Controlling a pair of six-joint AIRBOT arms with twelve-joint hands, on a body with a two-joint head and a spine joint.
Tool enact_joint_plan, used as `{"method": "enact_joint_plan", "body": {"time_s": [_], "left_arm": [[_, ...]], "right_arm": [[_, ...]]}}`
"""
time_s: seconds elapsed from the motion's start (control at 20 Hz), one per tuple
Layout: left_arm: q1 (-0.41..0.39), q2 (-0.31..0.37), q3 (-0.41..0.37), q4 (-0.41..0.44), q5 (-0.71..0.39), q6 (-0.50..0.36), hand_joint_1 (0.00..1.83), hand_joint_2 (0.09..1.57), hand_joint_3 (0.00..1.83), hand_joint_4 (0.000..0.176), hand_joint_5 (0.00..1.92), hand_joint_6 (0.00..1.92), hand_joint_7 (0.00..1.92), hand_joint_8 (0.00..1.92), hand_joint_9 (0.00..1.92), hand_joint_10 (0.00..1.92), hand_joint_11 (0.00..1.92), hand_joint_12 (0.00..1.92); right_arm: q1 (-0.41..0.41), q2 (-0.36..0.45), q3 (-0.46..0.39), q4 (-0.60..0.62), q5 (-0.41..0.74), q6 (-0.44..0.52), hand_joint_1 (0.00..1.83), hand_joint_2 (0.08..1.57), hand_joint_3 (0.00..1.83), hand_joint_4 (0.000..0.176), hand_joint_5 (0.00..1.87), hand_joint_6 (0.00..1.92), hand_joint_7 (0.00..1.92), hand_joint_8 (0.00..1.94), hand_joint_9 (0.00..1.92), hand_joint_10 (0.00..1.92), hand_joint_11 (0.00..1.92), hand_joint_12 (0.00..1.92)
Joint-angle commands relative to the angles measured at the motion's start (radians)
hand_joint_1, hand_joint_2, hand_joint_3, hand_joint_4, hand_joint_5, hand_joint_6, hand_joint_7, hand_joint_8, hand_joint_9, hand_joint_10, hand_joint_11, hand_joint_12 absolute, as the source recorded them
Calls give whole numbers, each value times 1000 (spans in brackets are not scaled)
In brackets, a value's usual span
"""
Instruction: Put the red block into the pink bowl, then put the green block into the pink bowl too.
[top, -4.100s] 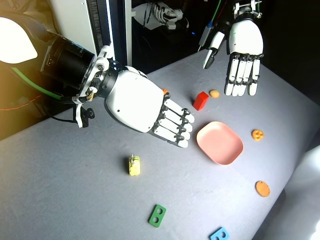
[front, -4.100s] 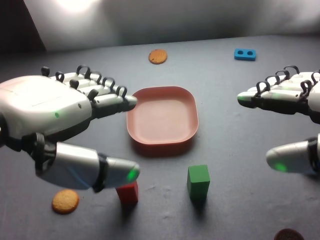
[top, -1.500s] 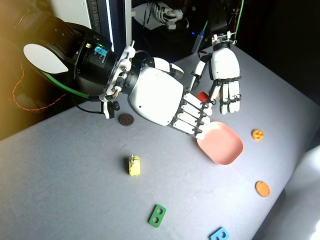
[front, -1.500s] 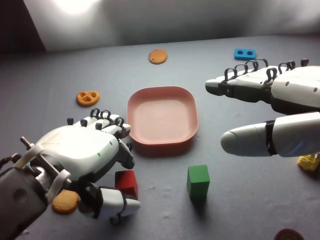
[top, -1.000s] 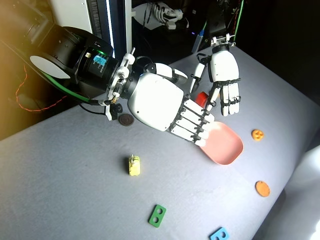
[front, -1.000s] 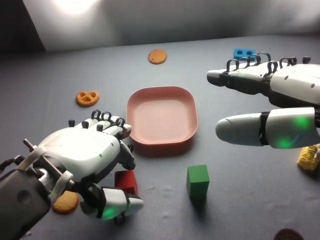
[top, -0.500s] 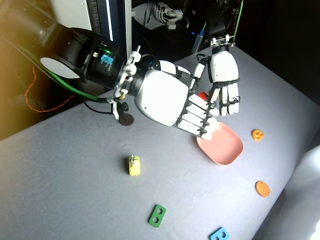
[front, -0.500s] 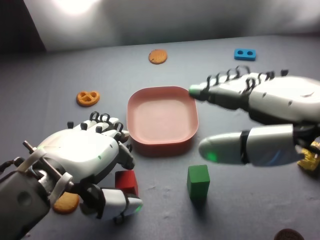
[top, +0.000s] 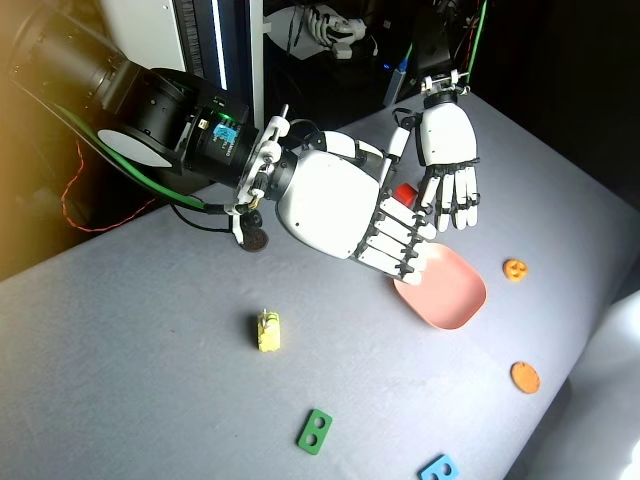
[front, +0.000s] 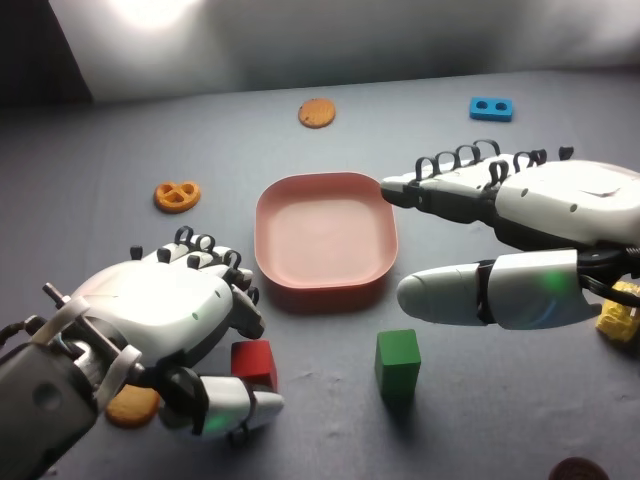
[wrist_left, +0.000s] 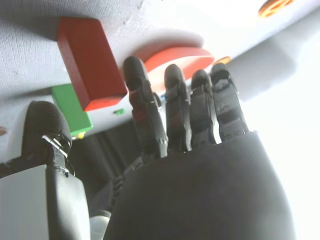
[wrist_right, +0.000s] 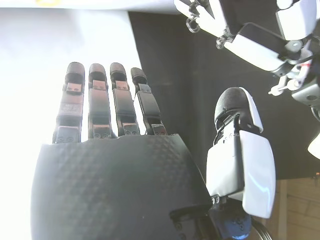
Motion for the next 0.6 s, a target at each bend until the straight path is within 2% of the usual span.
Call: {"method": "enact_joint_plan", "body": {"time_s": [0.0,0.1,0.15,0.2,0.3,0.35,0.45,0.5,0.55], "left_arm": [[-3,0,-1,46,-71,-4,561,1104,5,0,719,7,310,16,97,19,0,0],[-3,-1,-1,46,-71,-4,545,1108,6,0,703,1,304,11,85,11,0,0],[-3,-2,-1,46,-71,-4,510,1116,8,0,706,3,328,15,108,17,18,9],[-3,-2,-1,46,-72,-4,548,1108,2,0,726,10,362,23,117,17,22,12],[-3,-2,-1,46,-72,-4,532,1135,10,0,734,9,363,8,118,9,16,16],[-3,-2,-1,46,-72,-4,1104,1021,6,0,1165,444,409,1,178,2,31,114],[-3,-2,-1,46,-72,-4,1201,1000,0,0,1269,483,418,2,230,6,0,437],[-3,-2,-1,46,-72,-4,1197,1014,3,0,1223,573,398,7,224,1,0,472],[-3,-2,-1,46,-72,-4,1190,1028,3,0,1185,643,387,2,205,2,0,379]], "right_arm": [[4,9,3,-9,111,1,38,1115,3,0,104,4,101,4,61,4,0,198],[2,9,3,-9,112,1,53,1111,1,0,119,6,114,5,72,6,0,237],[2,9,3,-9,112,1,37,1113,1,0,102,4,94,3,50,4,0,164],[2,9,3,-9,112,1,46,1108,0,0,121,6,114,5,70,8,0,202],[2,9,3,-9,112,1,17,1122,1,0,100,3,92,2,41,3,0,81],[2,9,3,-9,112,1,52,1112,0,0,137,0,133,1,88,3,0,216],[1,9,3,-9,112,1,52,1116,1,0,138,1,141,1,98,3,0,271],[1,9,3,-9,112,1,34,1112,0,0,123,0,130,0,86,1,0,245],[1,9,3,-9,112,1,47,1106,0,0,136,4,144,3,102,5,0,290]]}}
